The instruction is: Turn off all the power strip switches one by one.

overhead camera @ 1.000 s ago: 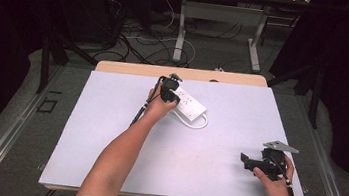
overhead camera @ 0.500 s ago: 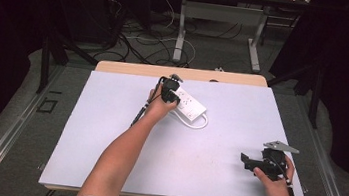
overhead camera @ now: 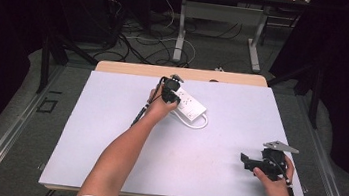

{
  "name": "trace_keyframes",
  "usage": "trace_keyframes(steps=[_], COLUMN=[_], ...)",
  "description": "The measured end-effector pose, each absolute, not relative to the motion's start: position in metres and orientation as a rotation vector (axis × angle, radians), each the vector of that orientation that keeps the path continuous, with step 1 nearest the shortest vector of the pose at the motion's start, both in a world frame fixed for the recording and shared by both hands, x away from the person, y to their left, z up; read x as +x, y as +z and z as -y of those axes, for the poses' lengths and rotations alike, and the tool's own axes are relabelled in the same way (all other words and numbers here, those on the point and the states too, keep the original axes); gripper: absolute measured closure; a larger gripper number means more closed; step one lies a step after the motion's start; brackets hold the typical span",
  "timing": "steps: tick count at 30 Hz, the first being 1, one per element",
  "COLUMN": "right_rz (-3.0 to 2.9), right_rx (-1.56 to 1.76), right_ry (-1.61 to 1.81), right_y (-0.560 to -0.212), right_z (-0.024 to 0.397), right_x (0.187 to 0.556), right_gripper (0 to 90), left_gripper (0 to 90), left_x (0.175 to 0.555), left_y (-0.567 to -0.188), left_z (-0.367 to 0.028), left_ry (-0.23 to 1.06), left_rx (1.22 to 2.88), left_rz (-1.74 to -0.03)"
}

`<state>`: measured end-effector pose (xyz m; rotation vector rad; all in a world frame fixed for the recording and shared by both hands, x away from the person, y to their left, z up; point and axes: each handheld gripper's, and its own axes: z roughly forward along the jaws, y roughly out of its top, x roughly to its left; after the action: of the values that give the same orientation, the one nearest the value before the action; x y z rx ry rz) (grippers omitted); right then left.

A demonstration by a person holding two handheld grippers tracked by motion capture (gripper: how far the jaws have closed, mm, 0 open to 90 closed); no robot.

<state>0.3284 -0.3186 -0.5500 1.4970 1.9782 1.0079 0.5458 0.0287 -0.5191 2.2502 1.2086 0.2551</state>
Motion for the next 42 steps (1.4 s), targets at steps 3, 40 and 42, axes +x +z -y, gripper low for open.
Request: trace_keyframes(steps=[3, 40, 42], right_rz=[-1.977, -1.972, -1.973], right_rx=[1.494, 1.491, 1.488], right_ry=[1.006, 1.011, 1.010], right_y=[-0.550, -0.549, -0.549], right_z=[0.319, 0.318, 0.319], right_x=[0.328, 0.327, 0.327], right_gripper=[5.8, 5.8, 5.8], left_gripper=[90.0, 90.0, 90.0], left_x=[0.546, 0.567, 0.567], left_y=[-0.519, -0.509, -0.511], left_z=[-0.029, -0.048, -0.049], left_ry=[0.238, 0.279, 0.276], left_rx=[2.244, 2.202, 2.198], left_rz=[-1.212, -1.256, -1.269])
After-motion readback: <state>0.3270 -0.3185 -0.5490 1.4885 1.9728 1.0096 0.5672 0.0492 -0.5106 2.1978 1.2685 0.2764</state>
